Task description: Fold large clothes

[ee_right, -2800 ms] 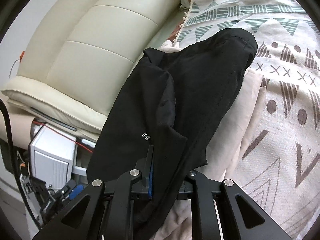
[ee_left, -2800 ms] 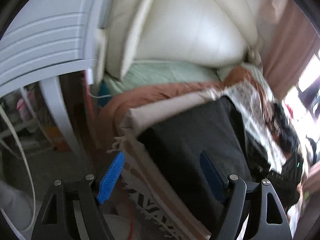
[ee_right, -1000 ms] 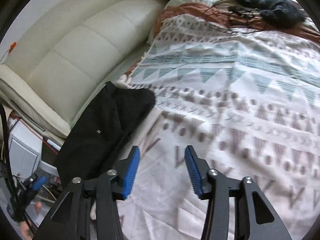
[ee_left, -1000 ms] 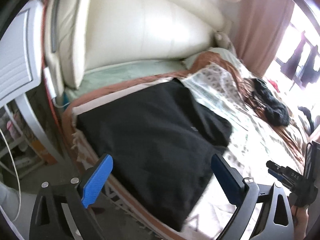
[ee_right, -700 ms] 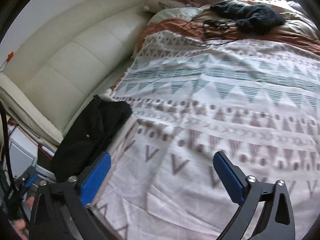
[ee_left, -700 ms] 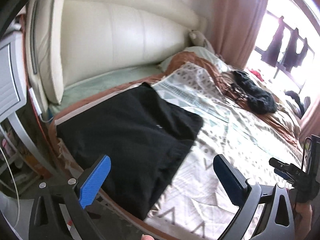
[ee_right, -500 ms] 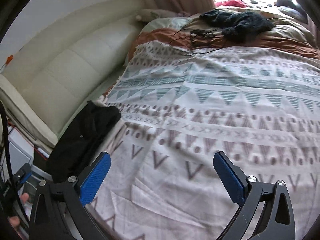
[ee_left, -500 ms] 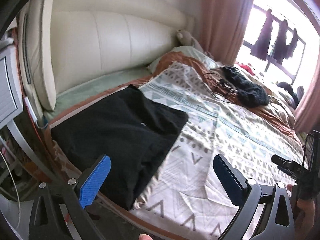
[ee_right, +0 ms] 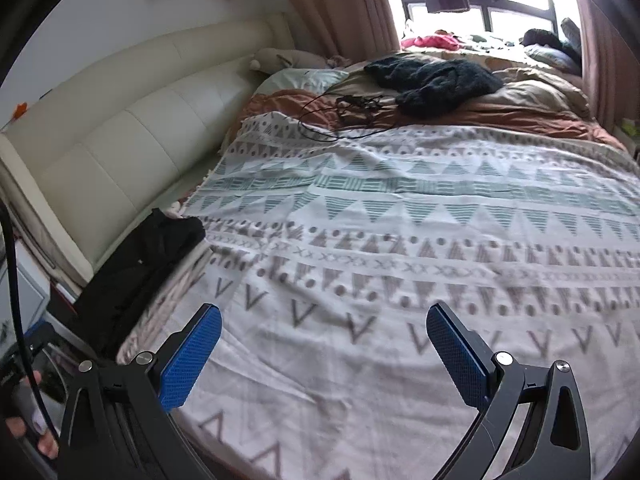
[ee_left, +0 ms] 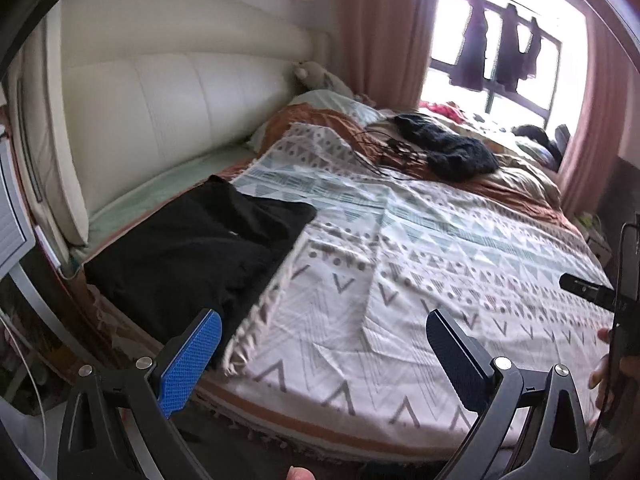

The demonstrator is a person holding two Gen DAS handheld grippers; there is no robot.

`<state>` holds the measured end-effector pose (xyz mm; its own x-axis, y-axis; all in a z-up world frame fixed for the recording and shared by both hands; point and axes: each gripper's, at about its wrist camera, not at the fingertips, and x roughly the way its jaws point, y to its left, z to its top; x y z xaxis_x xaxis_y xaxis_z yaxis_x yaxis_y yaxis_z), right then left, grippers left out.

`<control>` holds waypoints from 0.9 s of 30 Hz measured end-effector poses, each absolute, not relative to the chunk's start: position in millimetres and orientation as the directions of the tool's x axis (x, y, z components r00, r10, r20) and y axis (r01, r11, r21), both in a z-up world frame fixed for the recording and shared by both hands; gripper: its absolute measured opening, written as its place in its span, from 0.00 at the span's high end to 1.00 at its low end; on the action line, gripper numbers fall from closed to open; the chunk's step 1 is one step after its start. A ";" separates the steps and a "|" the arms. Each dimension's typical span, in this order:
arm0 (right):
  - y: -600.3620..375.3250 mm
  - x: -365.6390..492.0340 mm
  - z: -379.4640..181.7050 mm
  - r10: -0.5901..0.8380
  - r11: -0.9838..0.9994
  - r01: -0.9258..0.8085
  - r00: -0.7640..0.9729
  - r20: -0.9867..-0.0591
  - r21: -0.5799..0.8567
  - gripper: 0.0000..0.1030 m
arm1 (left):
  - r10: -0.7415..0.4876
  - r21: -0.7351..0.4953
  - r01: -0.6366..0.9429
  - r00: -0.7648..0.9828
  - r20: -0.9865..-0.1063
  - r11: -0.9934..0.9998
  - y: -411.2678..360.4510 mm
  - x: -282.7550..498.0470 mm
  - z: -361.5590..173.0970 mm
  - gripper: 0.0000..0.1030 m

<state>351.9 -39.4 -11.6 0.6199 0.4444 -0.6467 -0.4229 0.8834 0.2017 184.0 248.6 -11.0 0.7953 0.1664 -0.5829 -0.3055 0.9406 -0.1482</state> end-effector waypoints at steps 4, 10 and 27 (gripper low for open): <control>-68.7 326.3 -9.8 0.426 0.893 -0.409 0.644 -0.635 0.185 0.01 | 0.158 -0.126 -0.275 0.809 -0.566 0.953 229.5 169.1 -11.0 0.00; -117.0 285.8 -0.3 0.397 0.911 -0.377 0.697 -0.598 0.165 0.01 | 0.164 -0.063 -0.230 0.838 -0.521 0.971 195.6 136.8 -6.1 0.00; -219.3 161.8 -13.3 0.347 0.938 -0.291 0.777 -0.526 0.189 0.01 | 0.112 -0.070 -0.159 0.890 -0.441 0.985 135.0 52.2 -13.2 0.00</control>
<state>161.8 -219.3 -13.3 0.7767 0.3466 -0.5259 -0.2906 0.9380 0.1891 52.2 135.0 -13.2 0.8904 0.1123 -0.4411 -0.1589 0.9848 -0.0701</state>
